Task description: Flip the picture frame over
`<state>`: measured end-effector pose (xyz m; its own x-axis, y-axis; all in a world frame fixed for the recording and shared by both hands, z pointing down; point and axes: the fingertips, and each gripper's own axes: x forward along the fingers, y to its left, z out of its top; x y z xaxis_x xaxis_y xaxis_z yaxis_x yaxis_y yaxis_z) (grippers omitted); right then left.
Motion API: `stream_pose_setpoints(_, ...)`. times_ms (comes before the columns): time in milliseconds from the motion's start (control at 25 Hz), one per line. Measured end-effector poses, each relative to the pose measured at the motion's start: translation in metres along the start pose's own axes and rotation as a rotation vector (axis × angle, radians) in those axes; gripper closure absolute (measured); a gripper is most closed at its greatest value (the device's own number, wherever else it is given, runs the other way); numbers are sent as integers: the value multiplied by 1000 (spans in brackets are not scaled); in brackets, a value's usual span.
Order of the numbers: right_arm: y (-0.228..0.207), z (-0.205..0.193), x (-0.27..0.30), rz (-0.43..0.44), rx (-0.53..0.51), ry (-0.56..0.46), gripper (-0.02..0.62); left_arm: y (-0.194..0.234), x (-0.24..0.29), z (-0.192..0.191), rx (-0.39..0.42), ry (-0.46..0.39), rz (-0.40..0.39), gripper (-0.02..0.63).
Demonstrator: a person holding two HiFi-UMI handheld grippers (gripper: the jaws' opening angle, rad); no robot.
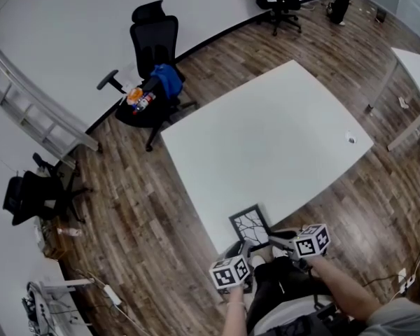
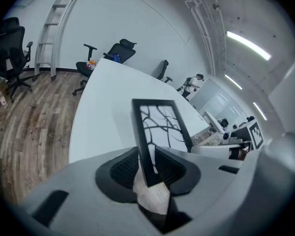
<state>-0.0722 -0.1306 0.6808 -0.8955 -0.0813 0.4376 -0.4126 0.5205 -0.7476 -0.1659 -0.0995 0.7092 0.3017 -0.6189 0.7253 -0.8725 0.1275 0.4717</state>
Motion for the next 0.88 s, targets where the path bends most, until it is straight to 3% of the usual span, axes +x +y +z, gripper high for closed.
stream_pose_setpoints(160, 3, 3, -2, -7, 92, -2, 516, 3, 3, 4, 0, 23, 9, 512)
stream_pose_setpoints(440, 18, 16, -6, -56, 128, -20, 520, 0, -5, 19, 22, 4, 27, 512)
stream_pose_setpoints(640, 38, 31, -10, -141, -38, -37, 525, -44, -27, 59, 70, -42, -33, 511)
stream_pose_setpoints(760, 50, 39, -8, -199, -169, -62, 525, -66, -23, 74, 120, -55, -14, 463)
stream_pose_setpoints(880, 56, 45, -4, -236, -242, -91, 526, -65, -18, 78, 60, -79, 23, 455)
